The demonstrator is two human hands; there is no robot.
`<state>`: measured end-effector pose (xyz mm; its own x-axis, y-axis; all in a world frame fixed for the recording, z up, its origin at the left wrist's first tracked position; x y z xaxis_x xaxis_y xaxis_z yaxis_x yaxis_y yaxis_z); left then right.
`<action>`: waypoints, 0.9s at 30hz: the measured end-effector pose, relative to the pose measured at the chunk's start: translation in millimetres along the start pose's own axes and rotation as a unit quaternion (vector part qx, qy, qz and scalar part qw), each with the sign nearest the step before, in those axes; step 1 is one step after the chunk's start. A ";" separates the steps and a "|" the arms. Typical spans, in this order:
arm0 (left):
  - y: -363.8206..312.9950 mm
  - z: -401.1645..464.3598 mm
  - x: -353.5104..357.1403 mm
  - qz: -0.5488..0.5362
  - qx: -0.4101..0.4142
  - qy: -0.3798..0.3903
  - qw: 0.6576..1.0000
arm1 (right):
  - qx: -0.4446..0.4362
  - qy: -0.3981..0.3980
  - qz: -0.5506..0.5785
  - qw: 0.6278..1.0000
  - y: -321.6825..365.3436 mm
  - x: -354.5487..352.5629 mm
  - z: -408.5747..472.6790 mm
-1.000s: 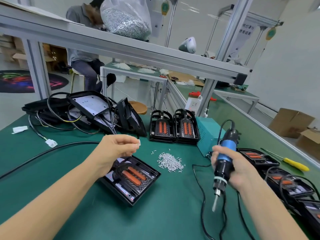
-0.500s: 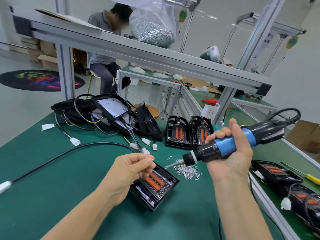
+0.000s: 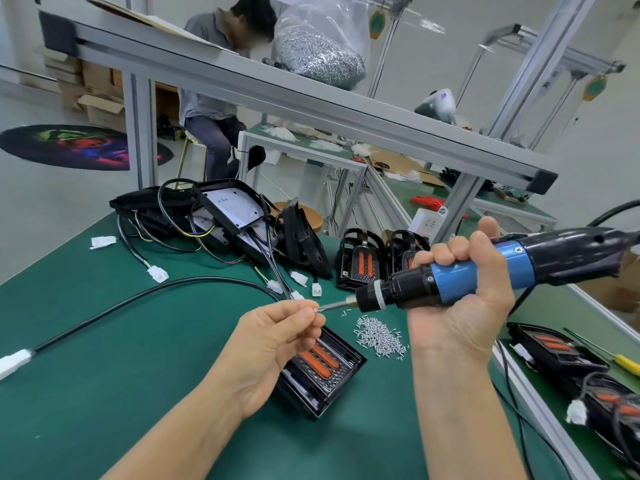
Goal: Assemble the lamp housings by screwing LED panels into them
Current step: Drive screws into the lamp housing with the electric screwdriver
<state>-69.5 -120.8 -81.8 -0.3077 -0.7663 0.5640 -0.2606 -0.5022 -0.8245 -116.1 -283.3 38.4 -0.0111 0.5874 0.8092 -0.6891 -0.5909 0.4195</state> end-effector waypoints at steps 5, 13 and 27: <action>0.6 -1.3 -0.2 0.003 0.002 -0.001 1.000 | 0.005 -0.001 -0.001 1.000 -2.2 0.5 -1.7; 4.6 -2.2 2.8 -0.025 -0.007 0.009 1.000 | 0.002 -0.004 -0.008 1.000 -0.8 0.7 -2.8; 0.1 4.6 -2.1 -0.007 0.078 -0.067 0.995 | -0.043 -0.049 0.009 0.998 -5.7 -11.3 -5.9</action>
<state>-64.7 -121.1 -83.2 -0.1778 -0.7998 0.5733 -0.1167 -0.5614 -0.8193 -116.4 -283.3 24.4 0.0449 0.5181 0.8541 -0.7485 -0.5488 0.3723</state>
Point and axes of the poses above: each hand's wrist, its own z-axis towards the middle knuckle, its own x-axis out of the palm, y = z × x, the point moved 7 cm from there along z, towards the middle knuckle, and after that the axes turned 4 degrees about z, right-handed, at the moved point
